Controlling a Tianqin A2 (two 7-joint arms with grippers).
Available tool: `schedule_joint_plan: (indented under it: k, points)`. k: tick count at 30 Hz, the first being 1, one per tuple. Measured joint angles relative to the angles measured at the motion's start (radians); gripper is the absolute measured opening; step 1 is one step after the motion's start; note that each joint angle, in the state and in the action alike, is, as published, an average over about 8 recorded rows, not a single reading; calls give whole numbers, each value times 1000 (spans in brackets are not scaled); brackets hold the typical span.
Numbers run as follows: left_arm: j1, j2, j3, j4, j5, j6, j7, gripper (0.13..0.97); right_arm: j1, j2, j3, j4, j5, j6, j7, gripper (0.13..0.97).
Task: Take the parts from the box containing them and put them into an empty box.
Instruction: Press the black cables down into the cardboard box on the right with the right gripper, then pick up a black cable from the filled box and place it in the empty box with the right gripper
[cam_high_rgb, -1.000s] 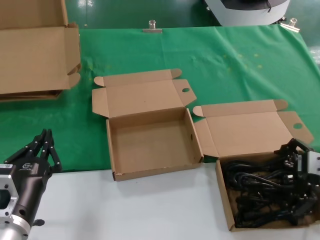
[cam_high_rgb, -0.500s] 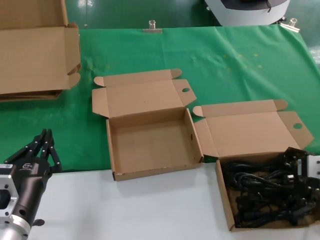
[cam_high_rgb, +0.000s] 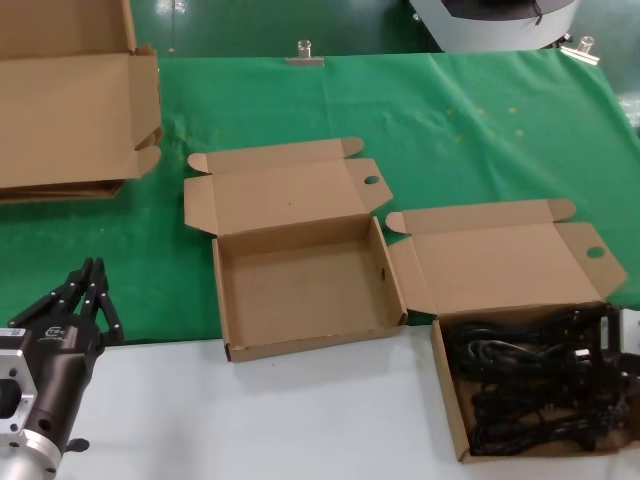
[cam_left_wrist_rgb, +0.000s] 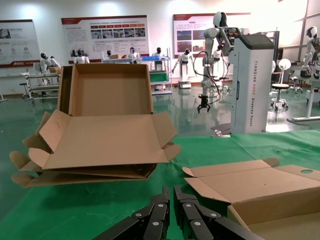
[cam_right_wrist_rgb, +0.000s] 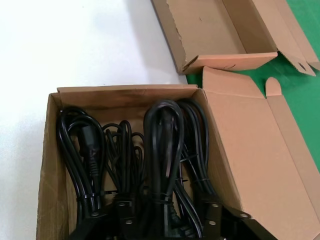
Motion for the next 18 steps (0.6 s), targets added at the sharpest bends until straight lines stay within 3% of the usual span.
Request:
schedule_joint_plan:
  k: [5,13,18]
  points:
    - [0,0,0,0,0,0,0,172,0,1,6,7,-1,-5,3,472]
    - [0,0,0,0,0,0,0,172,19,6,20,38,5,-25,21,299]
    - [0,0,0,0,0,0,0,172,41,12,33,81,12,-43,46,269]
